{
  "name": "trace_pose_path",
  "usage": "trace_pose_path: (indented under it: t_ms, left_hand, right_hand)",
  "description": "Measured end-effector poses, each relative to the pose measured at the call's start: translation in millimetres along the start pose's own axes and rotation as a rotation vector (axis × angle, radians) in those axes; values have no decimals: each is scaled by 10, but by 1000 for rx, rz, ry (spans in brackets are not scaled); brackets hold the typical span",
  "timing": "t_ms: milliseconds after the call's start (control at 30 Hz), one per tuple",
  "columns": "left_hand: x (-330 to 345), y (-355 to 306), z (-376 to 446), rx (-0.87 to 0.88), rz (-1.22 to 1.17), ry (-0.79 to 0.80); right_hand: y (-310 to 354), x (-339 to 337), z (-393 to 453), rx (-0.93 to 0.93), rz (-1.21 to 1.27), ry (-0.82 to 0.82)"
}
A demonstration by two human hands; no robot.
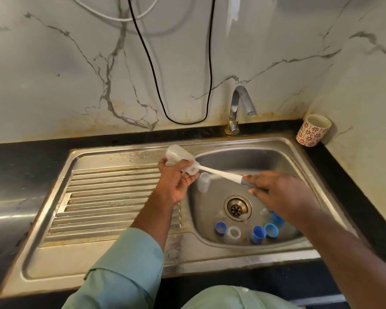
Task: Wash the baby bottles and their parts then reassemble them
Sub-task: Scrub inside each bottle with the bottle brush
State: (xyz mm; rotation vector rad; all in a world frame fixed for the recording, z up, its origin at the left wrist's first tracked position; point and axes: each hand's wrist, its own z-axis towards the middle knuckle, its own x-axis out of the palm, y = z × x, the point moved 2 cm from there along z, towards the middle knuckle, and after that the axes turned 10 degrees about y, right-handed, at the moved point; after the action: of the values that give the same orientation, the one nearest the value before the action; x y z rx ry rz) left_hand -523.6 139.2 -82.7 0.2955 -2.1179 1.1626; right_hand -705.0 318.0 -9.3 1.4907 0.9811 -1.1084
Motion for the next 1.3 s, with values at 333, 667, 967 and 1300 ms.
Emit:
trace_pose_path:
  t_ms: [333, 667, 967, 1300]
  left_hand:
    - [-142, -340, 309, -109, -69, -22]
    - [-352, -352, 489, 79, -111, 22]
    - [-373, -339, 340, 125, -94, 148]
    - [-377, -409, 318, 107, -44, 93]
  right_hand:
    - [30, 183, 230, -137, 98, -60]
    - [139, 186, 315, 79, 499, 82]
    - [110, 103, 338, 170, 756, 197]
    - [97, 40, 299, 185, 743, 199]
